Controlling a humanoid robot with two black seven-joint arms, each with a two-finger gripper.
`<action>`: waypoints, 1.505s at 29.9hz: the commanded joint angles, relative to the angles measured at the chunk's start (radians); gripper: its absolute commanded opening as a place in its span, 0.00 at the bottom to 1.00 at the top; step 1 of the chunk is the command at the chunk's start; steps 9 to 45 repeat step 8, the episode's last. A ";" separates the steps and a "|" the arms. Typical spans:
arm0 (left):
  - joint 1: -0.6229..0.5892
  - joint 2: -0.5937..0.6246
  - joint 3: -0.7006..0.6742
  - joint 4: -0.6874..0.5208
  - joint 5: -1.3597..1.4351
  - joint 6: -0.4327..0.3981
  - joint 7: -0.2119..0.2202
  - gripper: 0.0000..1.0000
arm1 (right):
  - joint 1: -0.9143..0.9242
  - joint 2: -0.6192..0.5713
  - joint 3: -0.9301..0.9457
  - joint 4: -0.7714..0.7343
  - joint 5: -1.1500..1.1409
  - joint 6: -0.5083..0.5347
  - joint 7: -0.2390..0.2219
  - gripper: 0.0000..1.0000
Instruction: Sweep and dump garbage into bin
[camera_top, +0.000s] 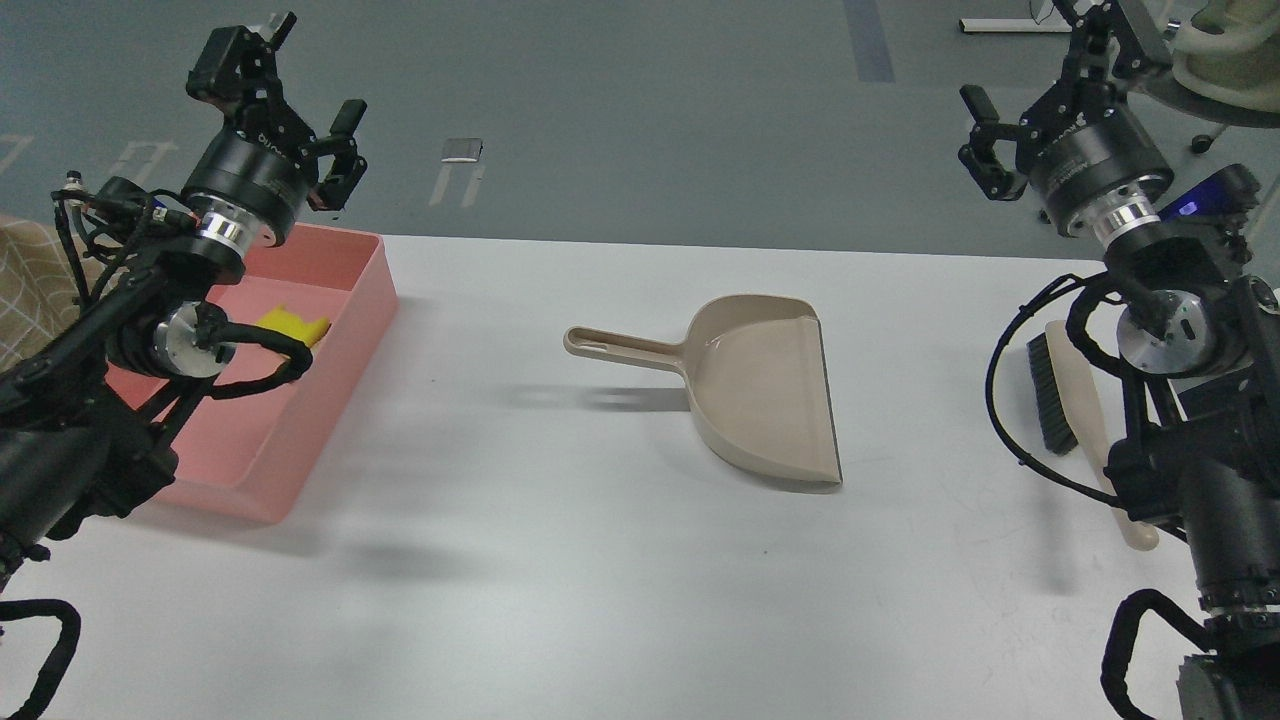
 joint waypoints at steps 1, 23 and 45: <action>0.008 -0.009 -0.057 0.033 -0.041 -0.034 0.005 0.98 | 0.039 0.004 0.000 -0.055 0.042 -0.003 0.001 1.00; 0.014 -0.017 -0.059 0.043 -0.060 -0.040 0.003 0.98 | 0.044 -0.002 -0.001 -0.055 0.044 -0.003 0.001 1.00; 0.014 -0.017 -0.059 0.043 -0.060 -0.040 0.003 0.98 | 0.044 -0.002 -0.001 -0.055 0.044 -0.003 0.001 1.00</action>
